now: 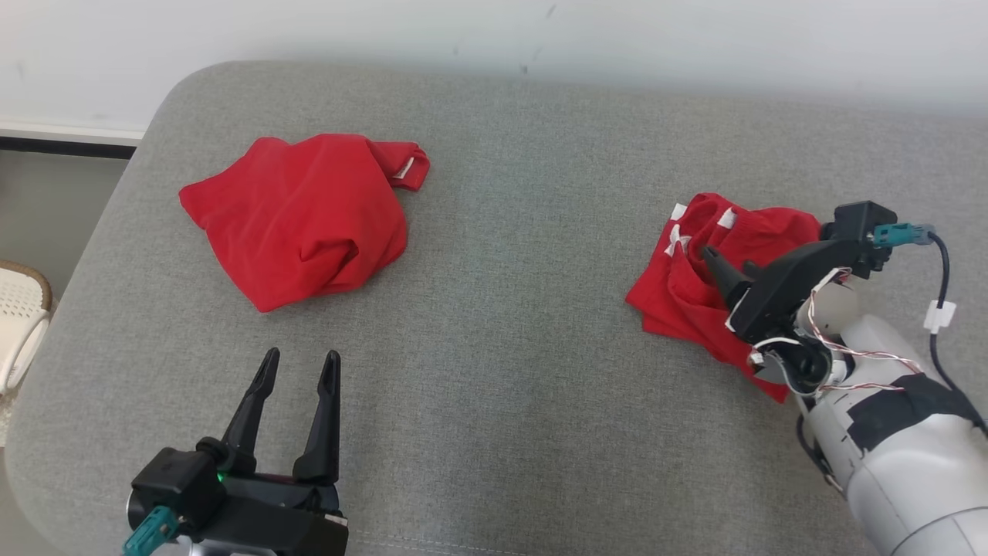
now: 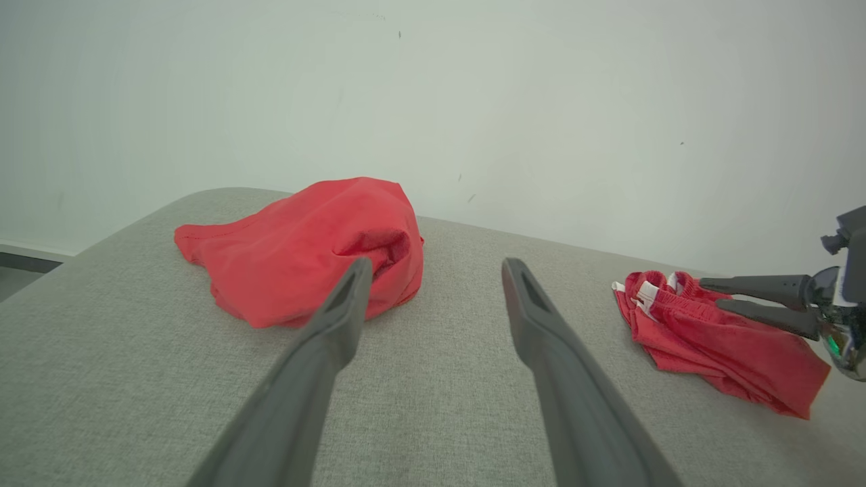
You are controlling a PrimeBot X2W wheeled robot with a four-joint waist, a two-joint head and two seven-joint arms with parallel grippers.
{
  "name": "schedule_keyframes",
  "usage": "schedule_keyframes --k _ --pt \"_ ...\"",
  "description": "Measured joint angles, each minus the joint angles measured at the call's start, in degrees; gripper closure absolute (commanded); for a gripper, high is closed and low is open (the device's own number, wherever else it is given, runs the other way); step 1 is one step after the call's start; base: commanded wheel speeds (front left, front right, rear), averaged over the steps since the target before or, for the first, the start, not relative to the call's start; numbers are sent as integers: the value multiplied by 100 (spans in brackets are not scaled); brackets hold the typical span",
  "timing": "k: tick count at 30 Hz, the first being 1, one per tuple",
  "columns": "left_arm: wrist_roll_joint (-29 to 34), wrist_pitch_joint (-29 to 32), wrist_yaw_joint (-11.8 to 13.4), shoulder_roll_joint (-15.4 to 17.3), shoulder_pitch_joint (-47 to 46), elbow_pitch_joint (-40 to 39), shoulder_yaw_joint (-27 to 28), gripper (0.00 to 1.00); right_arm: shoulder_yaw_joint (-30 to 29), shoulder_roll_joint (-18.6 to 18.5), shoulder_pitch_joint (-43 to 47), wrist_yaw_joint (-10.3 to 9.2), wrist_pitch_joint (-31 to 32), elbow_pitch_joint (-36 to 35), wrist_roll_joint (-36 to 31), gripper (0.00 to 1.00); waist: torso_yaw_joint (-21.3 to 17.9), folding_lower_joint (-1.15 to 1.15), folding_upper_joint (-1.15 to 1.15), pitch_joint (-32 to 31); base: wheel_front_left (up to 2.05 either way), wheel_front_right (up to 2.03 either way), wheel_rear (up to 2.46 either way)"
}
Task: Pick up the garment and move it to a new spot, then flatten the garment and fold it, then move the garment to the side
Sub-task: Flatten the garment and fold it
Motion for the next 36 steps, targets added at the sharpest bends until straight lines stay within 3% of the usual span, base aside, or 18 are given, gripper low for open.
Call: schedule_keyframes --k 6,16,27,36 --pt "49 -1 -5 -2 -1 19 47 0 -4 243 3 153 -245 23 86 0 -55 0 0 -31 0 0 0" --pt "90 0 -43 8 26 16 153 0 -112 245 218 353 -905 -331 142 0 -239 0 0 -150 0 0 0" --pt "101 0 -49 5 160 -71 252 0 -98 -201 878 394 -1606 -818 -68 0 -561 0 0 -216 0 0 0" --pt "235 -1 -56 2 167 -186 190 0 -411 -310 1331 383 -1871 -875 109 0 -654 0 0 -105 0 0 0"
